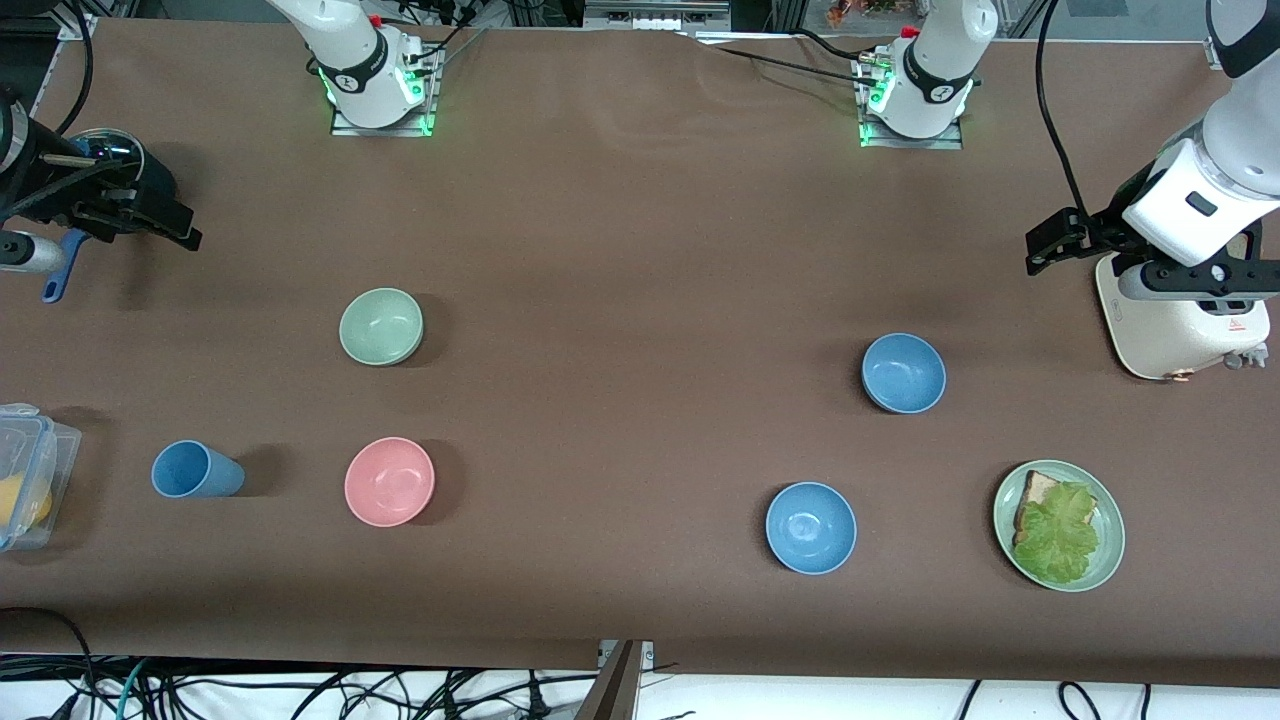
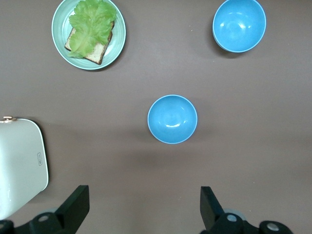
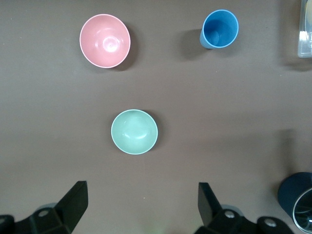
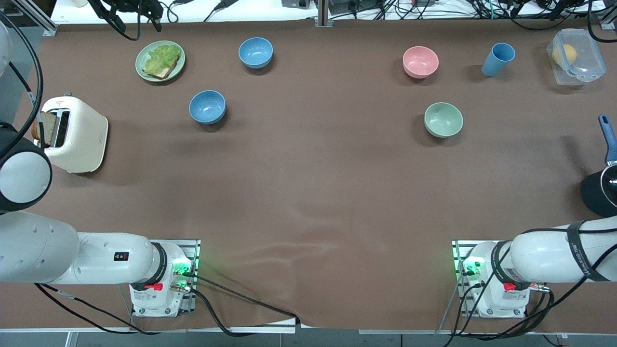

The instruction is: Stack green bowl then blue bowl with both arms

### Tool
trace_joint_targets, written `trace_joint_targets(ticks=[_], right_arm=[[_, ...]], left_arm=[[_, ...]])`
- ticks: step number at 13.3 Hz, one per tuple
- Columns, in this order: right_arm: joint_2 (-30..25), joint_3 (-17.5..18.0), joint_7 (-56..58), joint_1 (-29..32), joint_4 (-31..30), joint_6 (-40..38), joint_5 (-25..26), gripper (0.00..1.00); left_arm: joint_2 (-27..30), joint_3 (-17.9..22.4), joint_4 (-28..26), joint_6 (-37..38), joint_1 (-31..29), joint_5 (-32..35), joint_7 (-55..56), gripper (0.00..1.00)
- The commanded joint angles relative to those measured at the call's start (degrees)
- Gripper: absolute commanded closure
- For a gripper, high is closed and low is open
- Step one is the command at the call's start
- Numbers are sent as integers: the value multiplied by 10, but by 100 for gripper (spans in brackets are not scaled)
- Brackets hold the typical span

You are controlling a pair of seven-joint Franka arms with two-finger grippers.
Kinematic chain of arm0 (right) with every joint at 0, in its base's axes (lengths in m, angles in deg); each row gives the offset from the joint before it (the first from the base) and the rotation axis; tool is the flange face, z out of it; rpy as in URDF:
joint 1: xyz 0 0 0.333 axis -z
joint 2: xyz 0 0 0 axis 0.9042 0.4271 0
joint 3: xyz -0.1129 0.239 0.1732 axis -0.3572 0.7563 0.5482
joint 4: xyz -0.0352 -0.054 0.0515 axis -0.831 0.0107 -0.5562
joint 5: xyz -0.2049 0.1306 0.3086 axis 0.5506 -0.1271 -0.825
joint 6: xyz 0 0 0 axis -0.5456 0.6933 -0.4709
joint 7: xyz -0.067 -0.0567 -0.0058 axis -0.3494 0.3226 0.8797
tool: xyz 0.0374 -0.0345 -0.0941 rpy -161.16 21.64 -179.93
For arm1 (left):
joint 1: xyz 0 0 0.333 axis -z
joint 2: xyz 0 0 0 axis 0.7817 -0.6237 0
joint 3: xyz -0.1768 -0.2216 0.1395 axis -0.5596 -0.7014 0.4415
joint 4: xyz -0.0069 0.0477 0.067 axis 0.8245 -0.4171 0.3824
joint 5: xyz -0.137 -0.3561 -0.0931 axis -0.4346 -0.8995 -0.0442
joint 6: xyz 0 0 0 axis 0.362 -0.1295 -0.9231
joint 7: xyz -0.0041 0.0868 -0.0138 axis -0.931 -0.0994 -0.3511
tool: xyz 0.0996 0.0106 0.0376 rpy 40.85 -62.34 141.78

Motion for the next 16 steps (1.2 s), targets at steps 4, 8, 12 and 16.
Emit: trace_joint_targets(ticks=[4,8,12,16], right_arm=[[-4,-5,11,-3,2,-1,-7,0],[-4,-5,11,-3,2,-1,-6,0],[-4,-3,15,-3,2,-1,-4,0],[-4,-3,15,-3,2,-1,-3,0]], left_arm=[[-7,-3,19,14,-3,7,2,0],[-7,-3,19,14,-3,7,2,0],[-7,-3,19,15,-3,6,-11,0],[-7,-5,19,15,-2,7,-18,0]])
